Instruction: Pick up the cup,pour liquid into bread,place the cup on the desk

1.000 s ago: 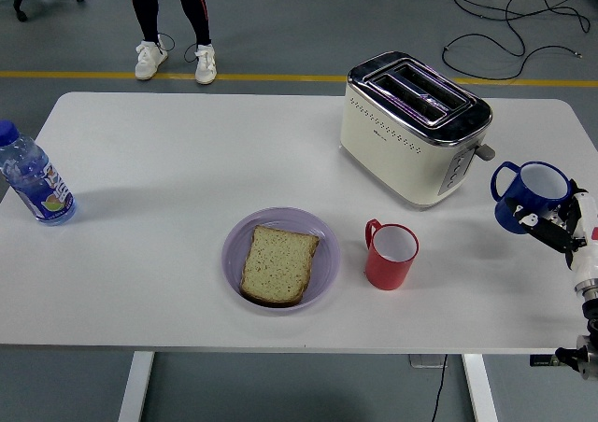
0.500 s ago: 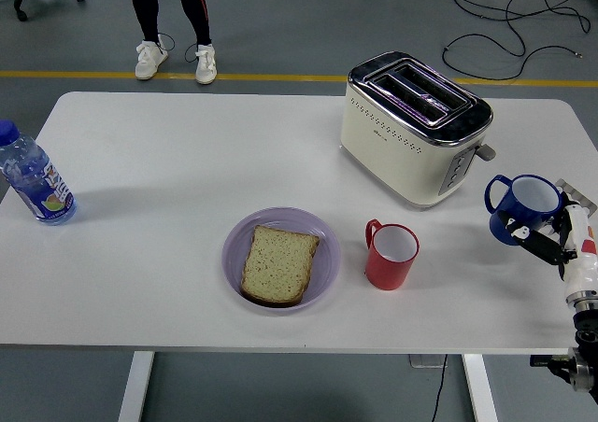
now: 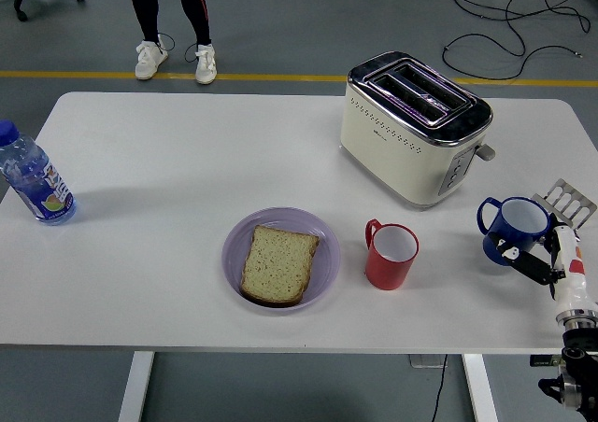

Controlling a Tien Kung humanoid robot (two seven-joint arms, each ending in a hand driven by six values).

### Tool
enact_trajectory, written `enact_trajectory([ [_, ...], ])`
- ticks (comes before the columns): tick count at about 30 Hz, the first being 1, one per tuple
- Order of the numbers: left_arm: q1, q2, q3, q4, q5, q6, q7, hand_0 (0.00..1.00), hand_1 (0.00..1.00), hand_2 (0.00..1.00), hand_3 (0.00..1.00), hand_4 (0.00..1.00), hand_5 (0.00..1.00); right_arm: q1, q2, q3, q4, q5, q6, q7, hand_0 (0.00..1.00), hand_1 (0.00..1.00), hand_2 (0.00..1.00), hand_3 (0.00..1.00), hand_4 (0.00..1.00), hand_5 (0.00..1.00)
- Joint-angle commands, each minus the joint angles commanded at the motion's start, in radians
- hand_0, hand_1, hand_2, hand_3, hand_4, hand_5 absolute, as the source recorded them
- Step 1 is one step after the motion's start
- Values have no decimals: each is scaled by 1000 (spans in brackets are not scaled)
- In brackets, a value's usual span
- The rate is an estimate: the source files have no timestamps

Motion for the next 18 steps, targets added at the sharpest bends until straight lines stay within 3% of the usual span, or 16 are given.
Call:
enact_trajectory([
  [18,-2,0,-5,0,6,0,-1,657,690,708,591,308,872,6,30,-15,-59,-5,-2,8,637,573,608,587,618,101],
])
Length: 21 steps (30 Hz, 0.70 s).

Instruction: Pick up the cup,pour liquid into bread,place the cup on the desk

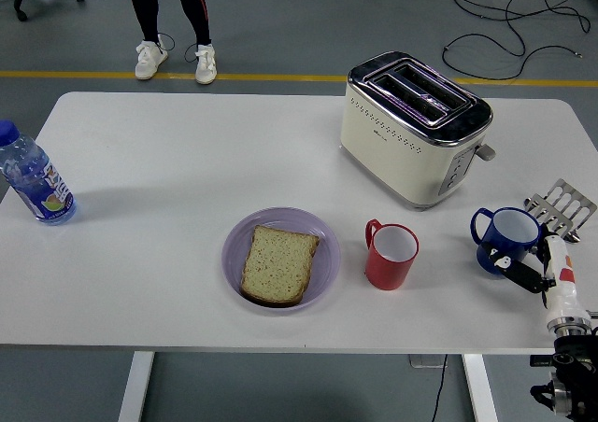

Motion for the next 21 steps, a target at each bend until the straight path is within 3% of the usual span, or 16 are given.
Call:
enact_trajectory([
  [10,1,0,-5,0,5,-2,0,657,690,708,591,308,871,-7,1,2,-5,-5,-1,-2,646,578,615,592,625,102],
  [11,0,0,-4,0,4,-1,-1,657,690,708,591,308,871,-8,1,4,-5,-7,-1,-2,662,591,653,620,710,99],
  [17,-1,0,-3,0,3,-1,-1,657,690,708,591,308,871,-10,4,11,-3,-23,-11,-6,662,591,653,620,710,99],
  [18,-1,0,-4,0,3,-1,-1,657,690,708,591,308,871,-12,5,11,-4,-28,-15,-8,672,597,675,719,831,89],
  [21,-1,0,-4,0,5,-2,-1,657,690,708,591,308,871,-15,6,11,-4,-39,-21,-13,672,597,675,719,831,89],
])
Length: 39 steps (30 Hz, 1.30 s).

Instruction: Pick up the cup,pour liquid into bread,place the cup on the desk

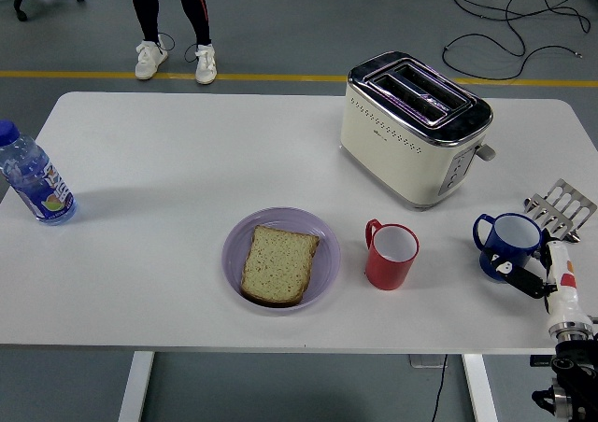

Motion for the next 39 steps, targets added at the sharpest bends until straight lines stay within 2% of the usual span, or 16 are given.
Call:
enact_trajectory([
  [9,-2,0,3,0,-2,1,0,657,690,708,591,308,871,-6,1,1,7,-21,-15,-8,687,605,708,775,861,51],
  [32,-7,0,2,0,0,1,0,657,690,708,591,308,868,7,19,-25,10,-27,-16,-25,696,615,727,799,876,46],
  [33,-8,0,2,0,-1,1,0,657,690,708,591,308,868,9,19,-23,11,-29,-15,-25,749,663,848,950,897,32],
  [38,-9,0,9,0,-12,2,0,657,690,708,591,308,868,4,14,-3,36,-31,-7,-17,749,663,848,950,897,32],
  [39,-7,0,14,0,-15,2,0,657,690,708,591,308,868,-2,11,3,45,-36,-7,-12,771,694,894,998,920,2],
])
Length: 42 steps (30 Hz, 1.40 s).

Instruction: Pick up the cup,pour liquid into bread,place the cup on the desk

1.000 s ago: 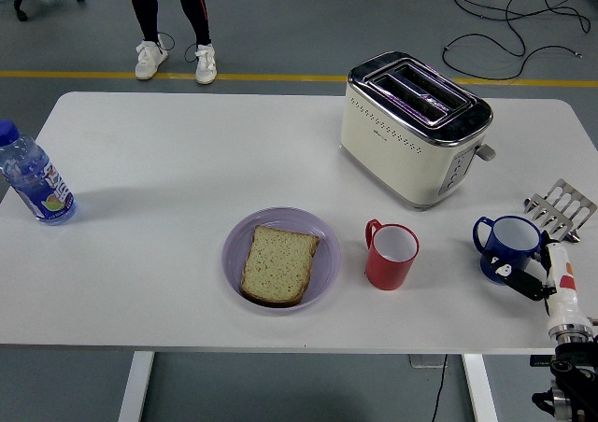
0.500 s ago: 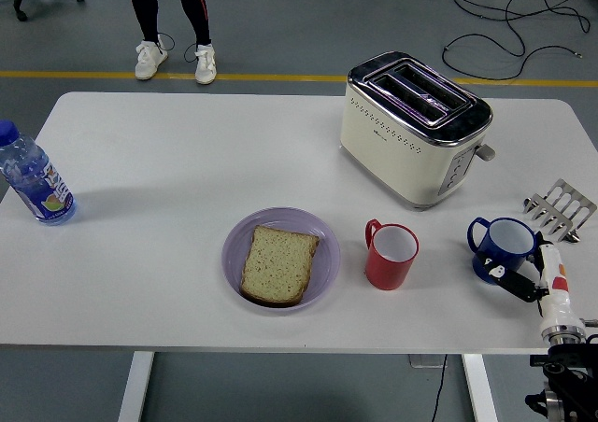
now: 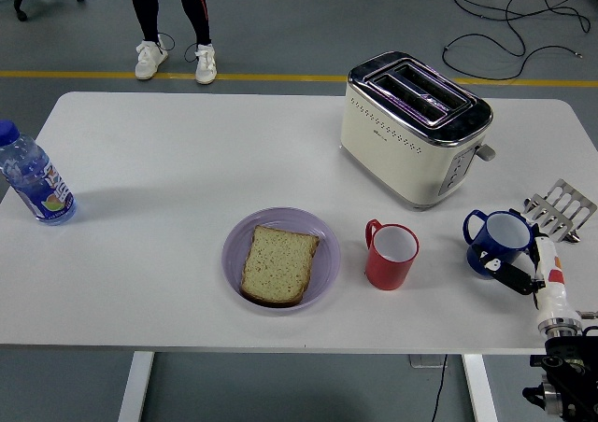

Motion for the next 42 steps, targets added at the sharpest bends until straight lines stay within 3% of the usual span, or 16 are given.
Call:
enact_trajectory([
  [17,16,0,2,0,10,-3,0,657,690,708,591,308,868,-19,-1,1,5,-26,7,-19,787,711,903,998,913,2],
  [23,13,0,4,0,10,-3,0,657,690,708,591,308,868,-16,-3,15,20,-30,2,-11,795,723,905,998,927,2],
  [24,12,0,5,0,9,-4,0,657,690,708,591,308,868,-16,-4,17,23,-29,2,-10,839,778,941,998,931,2],
  [37,11,0,-2,0,15,-4,0,657,690,708,591,309,869,-28,-13,21,87,-43,7,-22,865,803,960,998,936,2],
  [42,8,0,4,0,7,-2,0,658,690,708,591,308,868,-19,-12,18,97,-51,-20,-28,866,805,958,998,938,2],
])
